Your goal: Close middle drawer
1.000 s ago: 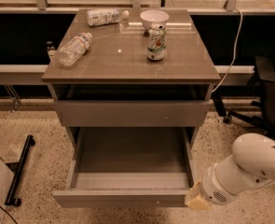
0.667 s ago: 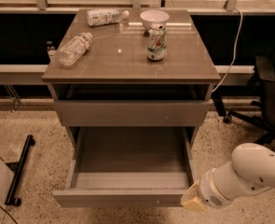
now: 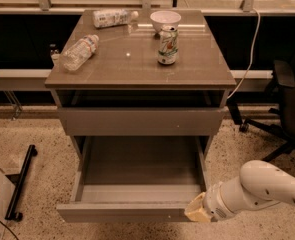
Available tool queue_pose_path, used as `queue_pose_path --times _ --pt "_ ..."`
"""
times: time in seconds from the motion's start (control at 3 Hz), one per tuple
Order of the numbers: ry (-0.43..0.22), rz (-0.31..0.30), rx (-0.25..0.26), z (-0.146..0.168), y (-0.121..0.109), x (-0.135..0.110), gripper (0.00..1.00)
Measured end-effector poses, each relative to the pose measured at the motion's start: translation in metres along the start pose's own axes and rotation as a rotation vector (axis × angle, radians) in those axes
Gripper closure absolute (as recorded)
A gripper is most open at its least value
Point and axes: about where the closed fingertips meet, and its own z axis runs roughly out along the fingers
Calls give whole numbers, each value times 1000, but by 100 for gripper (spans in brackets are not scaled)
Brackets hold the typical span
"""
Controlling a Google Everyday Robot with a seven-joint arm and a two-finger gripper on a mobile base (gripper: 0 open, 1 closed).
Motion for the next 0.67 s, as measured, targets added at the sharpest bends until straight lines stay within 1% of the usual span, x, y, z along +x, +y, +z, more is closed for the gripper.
queue_pose_path --times 0.33,0.67 --pt "-52 39 -21 26 -14 13 100" --pt "-88 80 -41 48 -28 28 100"
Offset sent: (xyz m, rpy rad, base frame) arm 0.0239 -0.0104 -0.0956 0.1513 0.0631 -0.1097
